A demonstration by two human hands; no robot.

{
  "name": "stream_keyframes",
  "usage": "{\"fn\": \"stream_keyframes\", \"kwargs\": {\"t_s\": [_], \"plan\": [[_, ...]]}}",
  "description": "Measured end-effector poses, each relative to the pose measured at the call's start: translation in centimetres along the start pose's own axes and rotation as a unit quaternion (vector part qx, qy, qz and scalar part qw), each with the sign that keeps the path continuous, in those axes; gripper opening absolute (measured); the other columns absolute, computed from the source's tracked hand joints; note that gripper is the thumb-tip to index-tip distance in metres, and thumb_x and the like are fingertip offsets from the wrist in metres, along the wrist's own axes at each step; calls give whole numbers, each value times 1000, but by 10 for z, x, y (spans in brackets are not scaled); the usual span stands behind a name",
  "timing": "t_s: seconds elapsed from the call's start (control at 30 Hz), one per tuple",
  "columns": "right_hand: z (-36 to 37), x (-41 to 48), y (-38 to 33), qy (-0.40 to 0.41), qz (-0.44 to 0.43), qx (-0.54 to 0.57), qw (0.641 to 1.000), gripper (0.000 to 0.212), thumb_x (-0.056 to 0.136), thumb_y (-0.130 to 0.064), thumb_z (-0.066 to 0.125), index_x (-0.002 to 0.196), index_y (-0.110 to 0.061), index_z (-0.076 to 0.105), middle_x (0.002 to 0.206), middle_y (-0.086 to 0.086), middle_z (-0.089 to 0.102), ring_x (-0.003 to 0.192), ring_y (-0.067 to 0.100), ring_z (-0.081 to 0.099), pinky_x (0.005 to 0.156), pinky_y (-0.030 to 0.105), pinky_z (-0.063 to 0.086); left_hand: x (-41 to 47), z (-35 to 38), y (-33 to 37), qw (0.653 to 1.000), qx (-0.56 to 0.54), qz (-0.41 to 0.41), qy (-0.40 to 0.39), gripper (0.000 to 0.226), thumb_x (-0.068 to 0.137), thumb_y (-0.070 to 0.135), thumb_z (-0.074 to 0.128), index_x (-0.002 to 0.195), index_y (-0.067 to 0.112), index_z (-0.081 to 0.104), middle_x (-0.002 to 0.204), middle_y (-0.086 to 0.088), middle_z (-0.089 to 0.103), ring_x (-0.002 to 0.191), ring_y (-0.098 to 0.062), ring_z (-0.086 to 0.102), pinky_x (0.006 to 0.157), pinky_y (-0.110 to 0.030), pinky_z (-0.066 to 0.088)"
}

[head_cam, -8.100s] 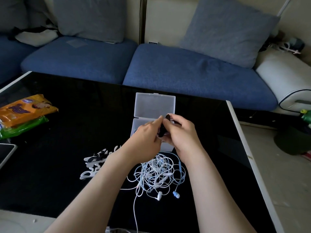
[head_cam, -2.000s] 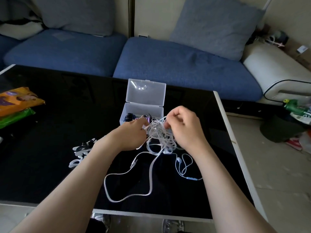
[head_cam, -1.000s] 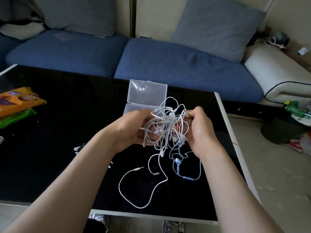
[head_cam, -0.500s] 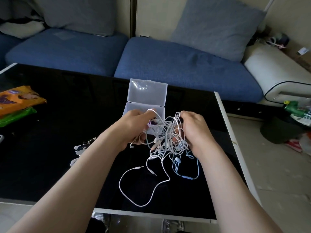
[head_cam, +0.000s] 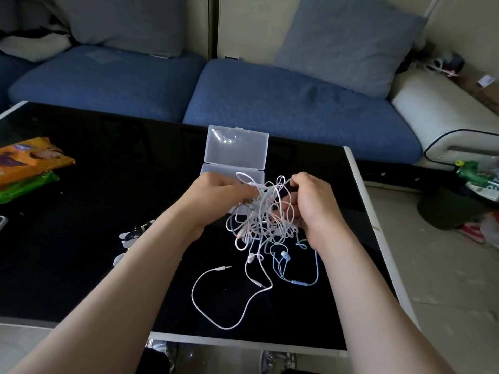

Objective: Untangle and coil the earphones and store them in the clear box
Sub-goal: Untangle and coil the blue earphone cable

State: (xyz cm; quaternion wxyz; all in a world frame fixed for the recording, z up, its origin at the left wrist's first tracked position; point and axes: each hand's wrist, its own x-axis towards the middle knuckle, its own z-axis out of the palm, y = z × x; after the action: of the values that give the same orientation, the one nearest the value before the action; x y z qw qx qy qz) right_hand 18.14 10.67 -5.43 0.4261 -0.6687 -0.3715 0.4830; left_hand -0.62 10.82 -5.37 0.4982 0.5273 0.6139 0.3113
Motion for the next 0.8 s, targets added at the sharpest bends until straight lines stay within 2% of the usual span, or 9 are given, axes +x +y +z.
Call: {"fn": "stream_keyframes", "kwargs": {"t_s": [0.07, 0.17, 0.27, 0.4, 0.47, 0.57, 0.63, 0.7, 0.8], "plan": [[-1, -3, 1, 35, -18, -40, 998, 30, 102, -27, 47, 90, -3, 63, 65, 9, 72, 55, 24, 72, 61, 36, 59, 1, -1, 0, 999, -13, -6, 29, 32, 87, 37, 76, 78, 6, 77, 79, -12, 73, 75, -17, 64, 75, -31, 50], [-1, -6, 5, 102, -65, -85, 989, 32, 100, -26, 51, 84, -3, 69, 68, 10, 76, 62, 24, 77, 67, 46, 68, 3, -2, -1, 999, -12, -32, 42, 37, 92, 32, 64, 62, 13, 57, 59, -3, 55, 52, -15, 46, 57, -26, 37], [1, -6, 3, 117, -49, 27, 992, 28, 106, -21, 46, 91, -4, 63, 84, 19, 76, 67, 28, 79, 69, 47, 68, 6, -4, -4, 997, 1, -52, 63, 36, 96, 25, 58, 63, 16, 47, 57, -3, 45, 42, -13, 37, 46, -18, 33], [-5, -1, -7, 133, 15, 259, 957, 35, 113, -16, 27, 90, 4, 45, 95, 31, 73, 73, 37, 79, 73, 46, 67, 7, -8, -9, 993, -6, -90, 78, 24, 99, 19, 55, 78, 8, 56, 66, -7, 50, 50, -19, 46, 47, -24, 41], [-11, -1, -7, 155, 38, 338, 928, 23, 114, -14, 23, 107, 3, 37, 98, 30, 74, 79, 39, 80, 78, 49, 67, 8, -11, -13, 991, -4, -108, 83, 15, 96, 16, 53, 90, 3, 59, 76, -12, 53, 56, -23, 47, 46, -26, 41], [-17, 3, -4, 204, 46, 424, 881, 17, 113, -11, 22, 118, -5, 37, 95, 23, 73, 75, 37, 80, 67, 42, 68, 8, -12, -14, 986, -9, -129, 101, 16, 99, 16, 48, 96, 4, 58, 86, -15, 62, 67, -27, 57, 60, -38, 56], [-22, 8, 0, 243, 52, 439, 863, 27, 112, -13, 22, 120, -2, 45, 88, 15, 68, 67, 32, 80, 59, 37, 66, 9, -12, -14, 983, -27, -138, 122, 22, 100, 18, 44, 103, 3, 60, 92, -15, 70, 73, -30, 67, 68, -46, 64], [-26, 14, 4, 269, 69, 427, 861, 32, 113, -20, 25, 120, -7, 53, 88, 9, 64, 55, 24, 76, 61, 34, 66, 7, -13, -12, 976, -63, -141, 152, 32, 96, 20, 43, 116, 1, 59, 99, -18, 74, 80, -33, 75, 65, -49, 66], [-28, 19, 9, 296, 55, 330, 895, 28, 109, -20, 29, 114, -10, 55, 95, 8, 59, 47, 16, 59, 47, 25, 51, 9, -13, -12, 969, -106, -119, 187, 31, 92, 17, 47, 110, -3, 63, 96, -18, 75, 78, -33, 77, 67, -52, 67]]}}
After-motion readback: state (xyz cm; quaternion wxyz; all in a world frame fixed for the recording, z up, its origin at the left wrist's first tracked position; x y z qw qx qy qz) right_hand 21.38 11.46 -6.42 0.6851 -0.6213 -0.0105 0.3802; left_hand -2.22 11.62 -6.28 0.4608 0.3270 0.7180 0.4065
